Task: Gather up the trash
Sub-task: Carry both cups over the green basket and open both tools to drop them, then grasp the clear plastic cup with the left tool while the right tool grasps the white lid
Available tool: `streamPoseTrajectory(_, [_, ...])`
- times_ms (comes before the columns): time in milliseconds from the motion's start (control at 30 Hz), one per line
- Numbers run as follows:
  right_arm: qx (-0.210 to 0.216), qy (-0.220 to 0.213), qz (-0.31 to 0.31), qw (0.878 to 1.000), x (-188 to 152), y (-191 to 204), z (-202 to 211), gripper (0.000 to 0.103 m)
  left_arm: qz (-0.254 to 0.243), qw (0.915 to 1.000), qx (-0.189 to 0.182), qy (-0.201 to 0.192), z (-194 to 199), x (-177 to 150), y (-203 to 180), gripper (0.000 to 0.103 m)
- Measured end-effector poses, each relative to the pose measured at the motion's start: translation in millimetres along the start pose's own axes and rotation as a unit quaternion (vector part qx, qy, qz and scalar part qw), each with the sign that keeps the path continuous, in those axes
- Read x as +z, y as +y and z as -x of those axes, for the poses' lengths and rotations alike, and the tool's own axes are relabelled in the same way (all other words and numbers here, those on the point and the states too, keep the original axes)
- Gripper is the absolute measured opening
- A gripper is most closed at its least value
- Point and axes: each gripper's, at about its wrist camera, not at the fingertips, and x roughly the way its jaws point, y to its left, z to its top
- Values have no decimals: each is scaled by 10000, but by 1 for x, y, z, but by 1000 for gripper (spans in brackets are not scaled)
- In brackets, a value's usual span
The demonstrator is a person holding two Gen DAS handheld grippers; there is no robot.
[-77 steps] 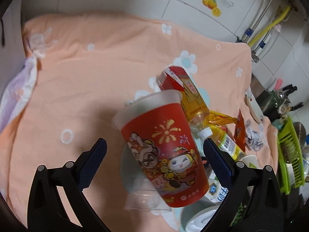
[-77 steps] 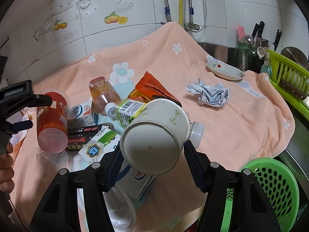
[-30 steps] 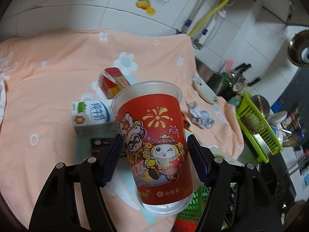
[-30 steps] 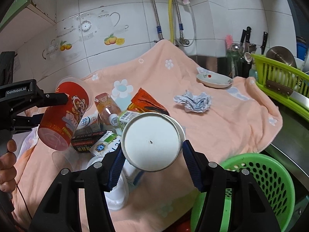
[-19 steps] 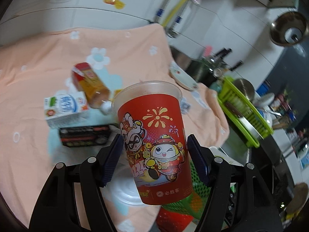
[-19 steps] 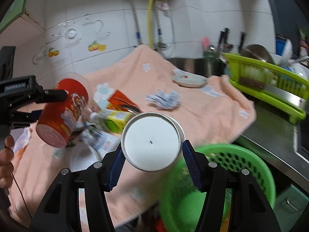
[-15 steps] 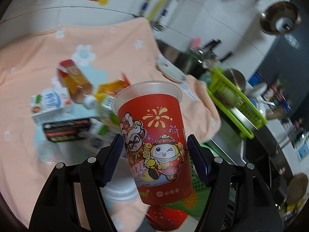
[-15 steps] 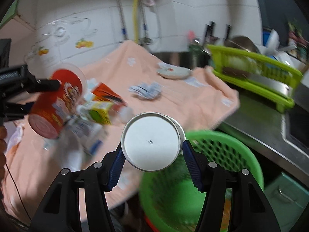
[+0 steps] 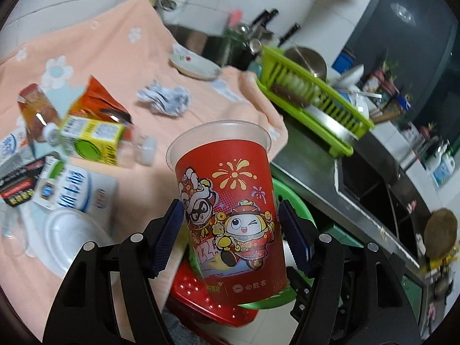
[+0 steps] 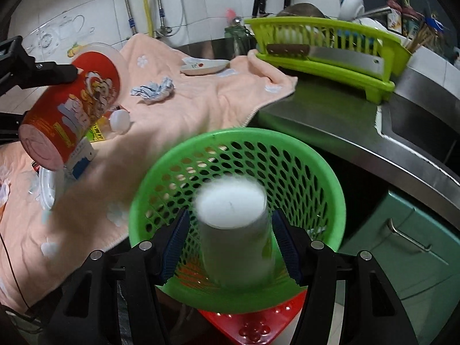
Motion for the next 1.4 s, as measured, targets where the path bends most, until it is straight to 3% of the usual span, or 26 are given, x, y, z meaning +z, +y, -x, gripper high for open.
streamPoseTrajectory(100, [-13,-28,-86,10000,-2,-7,3,64,-121,9998,-41,137,-15,-5,-10,67])
streamPoseTrajectory(633, [-75,-239,-197,9995,-2,-19,17,70,-562,9966,-119,584,-60,-23,-39,69])
streamPoseTrajectory(733, [-83,-278,-192,9994,-1,-19,18,70,-585,9965,-125,591,-61,-24,-40,75])
streamPoseTrajectory(967, [10,-310,-120,9994,2,-11,20,70,-606,9974,-31,387,-39,-20,-30,75])
streamPoseTrajectory(1167, [296,-333,81,9990,10,10,20,70,-612,9972,431,43,-5,-11,-8,75])
streamPoseTrajectory(1400, [739,-341,458,9956,22,48,16,70,-260,9957,813,-359,40,3,40,75])
